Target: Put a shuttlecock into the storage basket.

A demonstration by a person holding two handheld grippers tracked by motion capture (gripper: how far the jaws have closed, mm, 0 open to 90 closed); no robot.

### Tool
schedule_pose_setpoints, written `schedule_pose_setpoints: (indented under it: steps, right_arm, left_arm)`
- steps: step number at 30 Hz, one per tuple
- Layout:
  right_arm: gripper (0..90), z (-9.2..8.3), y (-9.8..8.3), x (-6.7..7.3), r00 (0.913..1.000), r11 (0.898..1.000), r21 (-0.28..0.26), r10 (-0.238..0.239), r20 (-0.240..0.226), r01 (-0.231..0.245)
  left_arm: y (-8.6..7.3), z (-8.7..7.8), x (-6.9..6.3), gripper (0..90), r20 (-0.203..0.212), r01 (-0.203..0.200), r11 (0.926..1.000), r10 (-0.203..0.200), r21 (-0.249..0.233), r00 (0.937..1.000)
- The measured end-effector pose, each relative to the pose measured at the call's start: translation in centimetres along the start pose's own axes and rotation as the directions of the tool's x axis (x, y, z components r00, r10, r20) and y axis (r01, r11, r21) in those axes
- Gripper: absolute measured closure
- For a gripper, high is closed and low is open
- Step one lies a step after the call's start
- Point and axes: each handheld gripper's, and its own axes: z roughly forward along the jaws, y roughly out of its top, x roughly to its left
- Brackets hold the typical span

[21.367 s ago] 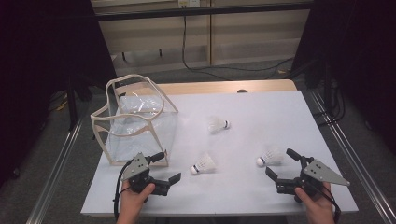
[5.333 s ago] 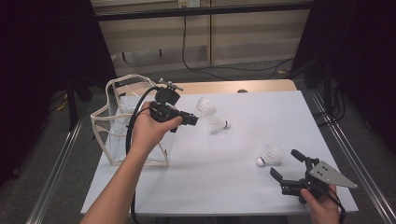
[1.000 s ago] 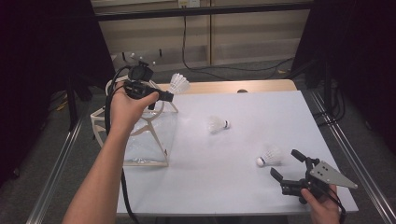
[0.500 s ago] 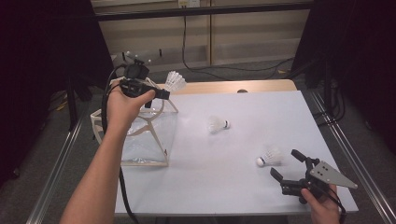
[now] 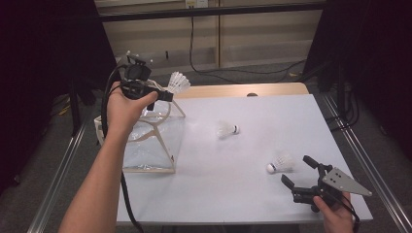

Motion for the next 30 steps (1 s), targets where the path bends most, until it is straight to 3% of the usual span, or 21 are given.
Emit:
schedule_pose_setpoints:
  steps: [4,30]
  right_arm:
    - [0.6,0.0,0.0,0.0,1.0000,1.000,0.000,-0.001,0.001,0.001]
    - [0.7,0.0,0.0,0.0,1.0000,1.000,-0.001,-0.001,0.001,0.001]
  left_arm:
    - [0.0,-0.2,0.2,65.4,0.007,0.013,0.9999,-0.013,-0.006,0.9999]
    - [0.0,-1.3,1.8,65.4,-0.047,0.036,0.9992,-0.036,-0.020,0.9982]
